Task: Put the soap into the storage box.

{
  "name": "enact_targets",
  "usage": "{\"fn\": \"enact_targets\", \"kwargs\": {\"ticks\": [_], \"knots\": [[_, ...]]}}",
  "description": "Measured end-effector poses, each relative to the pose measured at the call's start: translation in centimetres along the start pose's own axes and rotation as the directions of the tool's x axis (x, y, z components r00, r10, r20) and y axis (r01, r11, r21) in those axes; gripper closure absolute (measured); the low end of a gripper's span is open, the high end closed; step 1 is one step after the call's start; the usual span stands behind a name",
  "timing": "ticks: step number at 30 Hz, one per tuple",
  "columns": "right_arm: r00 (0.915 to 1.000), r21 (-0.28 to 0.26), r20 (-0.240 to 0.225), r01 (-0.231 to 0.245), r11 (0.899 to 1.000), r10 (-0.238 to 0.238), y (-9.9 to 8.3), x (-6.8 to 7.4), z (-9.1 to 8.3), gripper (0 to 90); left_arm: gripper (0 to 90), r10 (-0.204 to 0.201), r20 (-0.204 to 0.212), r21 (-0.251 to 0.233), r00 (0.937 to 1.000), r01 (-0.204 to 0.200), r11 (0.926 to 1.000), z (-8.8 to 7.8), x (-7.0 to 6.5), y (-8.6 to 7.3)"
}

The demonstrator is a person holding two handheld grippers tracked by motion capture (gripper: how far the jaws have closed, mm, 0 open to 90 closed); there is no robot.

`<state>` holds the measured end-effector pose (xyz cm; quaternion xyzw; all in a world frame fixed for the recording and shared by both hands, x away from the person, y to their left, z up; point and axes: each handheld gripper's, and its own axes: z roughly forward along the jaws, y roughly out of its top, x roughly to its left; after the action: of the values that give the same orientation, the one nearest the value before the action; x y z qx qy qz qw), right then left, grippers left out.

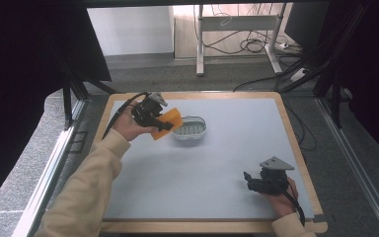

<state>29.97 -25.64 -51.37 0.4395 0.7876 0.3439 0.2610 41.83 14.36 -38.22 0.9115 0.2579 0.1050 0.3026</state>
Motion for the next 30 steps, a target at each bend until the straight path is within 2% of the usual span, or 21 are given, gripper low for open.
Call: {"fn": "enact_targets", "kwargs": {"ticks": [16, 22, 26, 30], "knots": [[1.0, 0.002, 0.004, -0.003, 1.0, 0.003, 0.0, -0.1, 0.0, 17.0, 62.1, 0.029, 0.002, 0.053, 0.9996, -0.029, 0.9982, 1.4, 0.4, 1.4], [1.0, 0.001, 0.005, 0.0, 1.0, 0.0, 0.0, 0.0, 0.0, 17.1, 62.1, 0.035, 0.008, 0.059, 0.9993, -0.036, 0.9976, 2.2, 0.8, 1.8], [1.0, 0.001, 0.008, 0.002, 1.0, -0.002, 0.0, -0.1, -0.1, 17.1, 62.1, 0.041, -0.017, 0.06, 0.999, -0.039, 0.9974, 2.6, 1.0, 2.2], [0.9999, 0.003, 0.012, 0.0, 1.0, 0.0, 0.0, -0.1, -0.1, 17.2, 62.1, 0.046, -0.014, 0.061, 0.9989, -0.045, 0.9971, 3.0, 1.5, 2.5]]}}
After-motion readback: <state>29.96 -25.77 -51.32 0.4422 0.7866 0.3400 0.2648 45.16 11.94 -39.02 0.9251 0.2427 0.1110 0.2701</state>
